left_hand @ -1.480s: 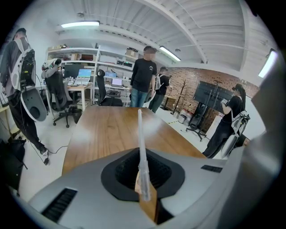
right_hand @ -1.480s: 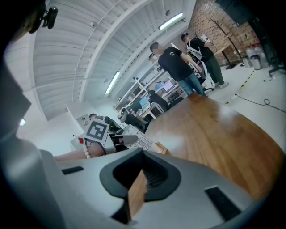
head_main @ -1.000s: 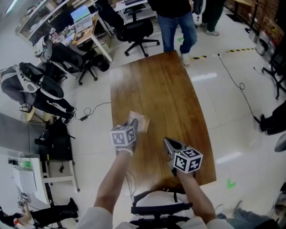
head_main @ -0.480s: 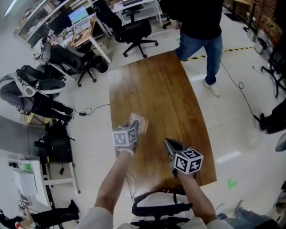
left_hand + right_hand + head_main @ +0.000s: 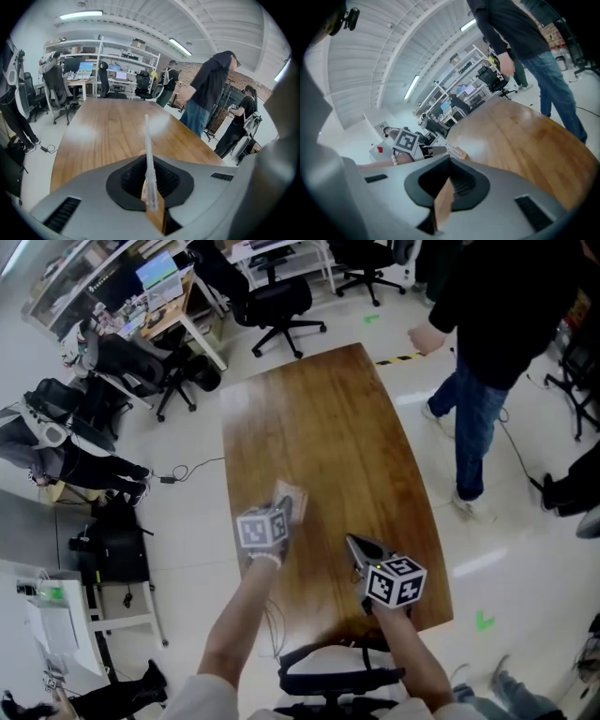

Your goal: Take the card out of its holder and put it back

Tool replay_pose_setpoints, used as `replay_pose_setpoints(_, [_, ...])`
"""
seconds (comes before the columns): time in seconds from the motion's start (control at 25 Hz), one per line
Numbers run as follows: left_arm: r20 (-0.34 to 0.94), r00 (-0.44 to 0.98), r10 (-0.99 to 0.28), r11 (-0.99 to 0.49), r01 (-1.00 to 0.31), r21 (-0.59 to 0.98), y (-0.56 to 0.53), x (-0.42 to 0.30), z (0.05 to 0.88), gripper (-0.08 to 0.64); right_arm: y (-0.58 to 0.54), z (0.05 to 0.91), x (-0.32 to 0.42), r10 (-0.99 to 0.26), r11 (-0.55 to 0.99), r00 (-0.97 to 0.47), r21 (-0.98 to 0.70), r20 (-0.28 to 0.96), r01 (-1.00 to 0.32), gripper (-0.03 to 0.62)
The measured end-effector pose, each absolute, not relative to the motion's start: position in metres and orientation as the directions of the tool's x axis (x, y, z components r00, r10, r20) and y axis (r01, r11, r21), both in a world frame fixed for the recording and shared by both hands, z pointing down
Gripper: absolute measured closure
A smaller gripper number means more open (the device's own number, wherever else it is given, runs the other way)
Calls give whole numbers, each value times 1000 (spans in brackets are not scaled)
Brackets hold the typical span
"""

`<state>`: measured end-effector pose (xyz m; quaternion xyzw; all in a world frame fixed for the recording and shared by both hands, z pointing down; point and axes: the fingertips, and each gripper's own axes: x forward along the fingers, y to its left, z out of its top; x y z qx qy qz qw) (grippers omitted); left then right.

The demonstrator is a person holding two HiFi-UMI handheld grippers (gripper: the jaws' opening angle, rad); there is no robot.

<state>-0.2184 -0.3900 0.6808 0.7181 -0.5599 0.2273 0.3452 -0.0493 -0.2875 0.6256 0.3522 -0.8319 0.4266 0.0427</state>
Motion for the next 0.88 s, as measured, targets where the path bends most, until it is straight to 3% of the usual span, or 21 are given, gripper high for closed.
replay_pose_setpoints(0.56, [704, 281, -652, -148, -958, 245, -394, -211, 693, 531, -284, 637, -38, -550, 358, -734, -682, 398, -638, 581])
replay_pose_setpoints(0.64, [680, 294, -671, -147, -952, 267, -395, -210, 688, 404, -282, 636, -37, -547, 360, -737, -684, 396, -635, 581])
replay_pose_setpoints(0.72, [654, 294, -697, -136, -950, 282, -394, -211, 676, 347, -279, 632, -37, -544, 365, -742, -685, 392, -630, 581])
replay_pose_setpoints(0.88, [585, 260, -768, -94, -950, 299, -376, -221, 633, 305, -275, 623, -37, -531, 389, -763, -694, 369, -606, 581])
